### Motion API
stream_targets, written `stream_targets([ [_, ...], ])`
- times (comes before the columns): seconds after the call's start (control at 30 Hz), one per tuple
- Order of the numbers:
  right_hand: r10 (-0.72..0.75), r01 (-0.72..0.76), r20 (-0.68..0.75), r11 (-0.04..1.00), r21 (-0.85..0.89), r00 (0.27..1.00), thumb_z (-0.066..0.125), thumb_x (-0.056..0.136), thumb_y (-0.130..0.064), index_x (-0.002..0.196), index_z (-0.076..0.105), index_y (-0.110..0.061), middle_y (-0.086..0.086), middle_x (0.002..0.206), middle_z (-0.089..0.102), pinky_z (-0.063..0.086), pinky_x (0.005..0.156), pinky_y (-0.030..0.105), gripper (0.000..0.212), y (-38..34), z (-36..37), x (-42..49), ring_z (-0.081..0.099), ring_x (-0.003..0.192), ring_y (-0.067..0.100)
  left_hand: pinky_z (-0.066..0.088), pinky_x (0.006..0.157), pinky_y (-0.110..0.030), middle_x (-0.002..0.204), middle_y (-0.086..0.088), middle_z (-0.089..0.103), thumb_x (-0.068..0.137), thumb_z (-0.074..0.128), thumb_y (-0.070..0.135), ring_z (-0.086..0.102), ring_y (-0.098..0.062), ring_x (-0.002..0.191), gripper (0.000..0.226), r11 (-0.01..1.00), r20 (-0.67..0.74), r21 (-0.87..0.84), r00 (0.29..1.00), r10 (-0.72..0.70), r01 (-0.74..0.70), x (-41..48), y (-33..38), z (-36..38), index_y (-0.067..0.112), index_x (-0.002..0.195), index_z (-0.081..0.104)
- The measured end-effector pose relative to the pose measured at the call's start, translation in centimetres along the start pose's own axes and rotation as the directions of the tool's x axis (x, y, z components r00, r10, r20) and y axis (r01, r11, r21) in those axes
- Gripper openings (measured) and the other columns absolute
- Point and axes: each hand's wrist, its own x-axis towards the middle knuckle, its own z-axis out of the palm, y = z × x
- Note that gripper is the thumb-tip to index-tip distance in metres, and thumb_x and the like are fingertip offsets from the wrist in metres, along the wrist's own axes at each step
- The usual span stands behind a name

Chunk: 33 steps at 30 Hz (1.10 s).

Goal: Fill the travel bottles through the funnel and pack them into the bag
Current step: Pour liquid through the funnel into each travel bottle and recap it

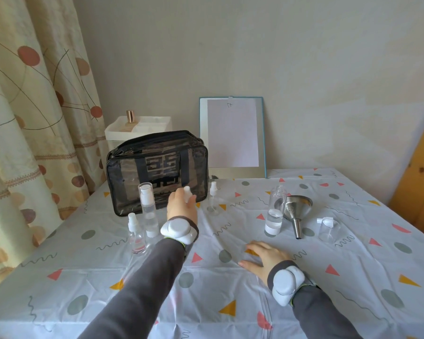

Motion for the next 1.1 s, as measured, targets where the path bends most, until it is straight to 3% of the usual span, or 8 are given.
stream_targets([
  [0.17,-0.002,0.002,-0.026,1.000,0.001,1.000,0.052,0.084,-0.056,0.123,0.050,-0.032,-0.018,0.140,0.039,0.036,0.095,0.019,0.046,-0.2,0.1,-0.2,0.047,0.121,0.006,0.038,0.072,-0.024,0.097,0.000,0.064,0.088,0.057,0.032,0.057,-0.011,0.078,0.014,0.975,0.151,-0.222,0.987,0.060,-0.025,-5.1,0.2,-0.1,0.019,0.094,0.057],
  [0.37,0.005,-0.006,-0.033,1.000,-0.024,0.999,0.051,0.084,-0.057,0.124,0.049,-0.032,-0.015,0.138,0.042,0.034,0.092,0.019,0.047,-0.3,0.1,-0.4,0.047,0.120,0.007,0.042,0.076,-0.018,0.107,0.006,0.063,0.087,0.062,0.028,0.061,-0.010,0.094,0.023,0.955,0.306,-0.293,0.940,0.150,-0.058,-7.8,-0.7,0.6,0.021,0.109,0.061],
  [0.5,0.020,-0.020,-0.014,1.000,-0.012,1.000,0.053,0.084,-0.057,0.124,0.050,-0.031,-0.014,0.136,0.044,0.034,0.093,0.019,0.048,-0.1,0.0,-0.4,0.048,0.119,0.009,0.039,0.076,-0.013,0.110,0.006,0.061,0.087,0.061,0.028,0.058,-0.006,0.094,0.027,0.960,0.304,-0.271,0.939,0.161,-0.077,-8.1,-0.8,1.1,0.021,0.113,0.060],
  [0.63,0.057,-0.051,-0.035,0.986,0.159,0.998,0.055,0.086,-0.049,0.116,0.058,-0.019,-0.005,0.112,0.050,0.035,0.085,0.018,0.042,-0.7,-0.6,-0.1,0.052,0.111,0.016,0.035,0.067,-0.001,0.106,0.009,0.059,0.087,0.059,0.032,0.055,0.000,0.090,0.027,0.966,0.275,-0.230,0.944,0.182,-0.119,-8.5,-1.0,1.2,0.025,0.114,0.058],
  [0.73,0.071,-0.001,-0.247,0.962,0.272,0.966,0.051,0.090,-0.044,0.116,0.060,-0.014,-0.003,0.121,0.053,0.028,0.092,0.014,0.041,-2.3,-1.3,0.1,0.046,0.119,0.015,0.038,0.073,-0.009,0.102,0.011,0.060,0.088,0.056,0.036,0.055,0.001,0.089,0.028,0.964,0.274,-0.246,0.947,0.170,-0.103,-8.8,-1.2,1.6,0.029,0.115,0.055],
  [0.83,0.057,0.099,-0.362,0.912,0.398,0.931,0.058,0.086,-0.042,0.108,0.063,-0.017,-0.005,0.110,0.055,0.031,0.091,0.014,0.034,-4.7,-2.6,0.2,0.049,0.112,0.012,0.043,0.079,-0.019,0.092,0.015,0.059,0.088,0.056,0.039,0.056,0.001,0.086,0.027,0.967,0.261,-0.237,0.953,0.154,-0.092,-9.2,-1.3,2.2,0.034,0.115,0.054],
  [0.97,0.026,0.118,-0.358,0.919,0.375,0.933,0.068,0.077,-0.043,0.101,0.062,-0.018,-0.008,0.096,0.051,0.037,0.082,0.015,0.035,-6.7,-3.2,0.7,0.051,0.091,0.006,0.047,0.075,-0.023,0.090,0.003,0.060,0.083,0.060,0.033,0.057,-0.009,0.078,0.008,0.983,0.217,-0.155,0.967,0.131,-0.098,-9.2,-1.2,2.5,0.027,0.089,0.057],
  [1.1,0.052,0.030,-0.258,0.952,0.304,0.965,0.072,0.071,-0.046,0.093,0.062,-0.019,-0.007,0.091,0.053,0.041,0.073,0.016,0.036,-6.9,-2.5,1.2,0.053,0.082,0.008,0.047,0.077,-0.026,0.093,0.002,0.061,0.082,0.061,0.025,0.060,-0.014,0.081,0.015,0.988,0.219,-0.134,0.969,0.110,-0.082,-9.3,-1.4,2.6,0.021,0.095,0.064],
])
